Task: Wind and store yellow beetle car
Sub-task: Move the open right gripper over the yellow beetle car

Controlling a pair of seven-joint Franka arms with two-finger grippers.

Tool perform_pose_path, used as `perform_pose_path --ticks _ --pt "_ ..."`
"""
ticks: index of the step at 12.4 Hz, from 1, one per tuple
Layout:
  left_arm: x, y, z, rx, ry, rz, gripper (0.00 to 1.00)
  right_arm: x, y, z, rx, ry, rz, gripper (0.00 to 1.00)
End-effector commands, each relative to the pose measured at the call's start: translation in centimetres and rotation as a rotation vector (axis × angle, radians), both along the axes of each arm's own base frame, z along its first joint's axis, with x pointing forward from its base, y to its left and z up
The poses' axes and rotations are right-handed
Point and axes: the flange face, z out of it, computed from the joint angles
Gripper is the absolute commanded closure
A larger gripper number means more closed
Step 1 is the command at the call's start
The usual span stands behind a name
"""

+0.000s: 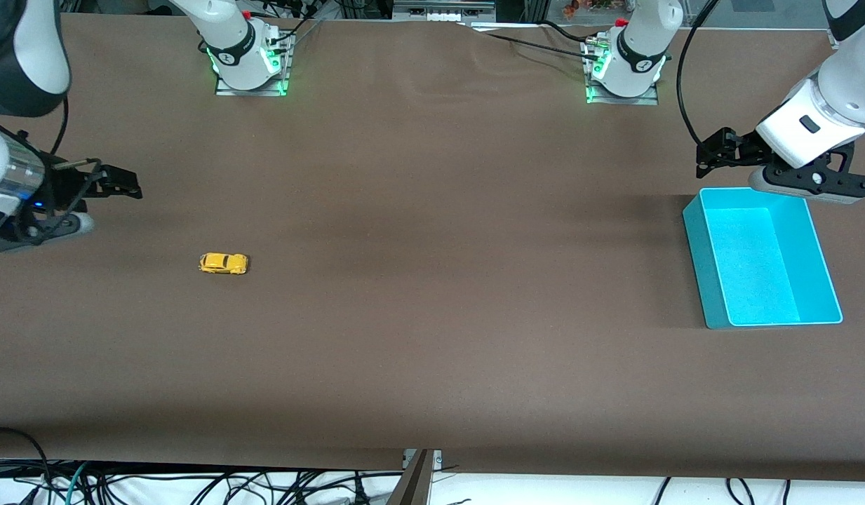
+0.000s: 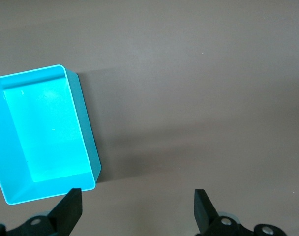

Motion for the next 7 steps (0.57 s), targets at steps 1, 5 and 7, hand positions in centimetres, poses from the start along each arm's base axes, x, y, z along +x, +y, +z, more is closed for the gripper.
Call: perform_pose_path --ticks 1,5,7 --pt "0.3 0.0 0.4 0.021 0.003 -0.002 0.00 1.5 0.1 -4.6 0.049 0.065 0.177 0.00" --pt "0.3 -0.1 0.5 0.021 0.001 -0.003 0.00 3.2 -0.4 -10.9 0.124 0.121 0.418 0.00" --pt "0.3 -0.1 0.4 0.021 0.003 -0.003 0.00 3.8 -0.6 -13.8 0.152 0.129 0.505 0.00"
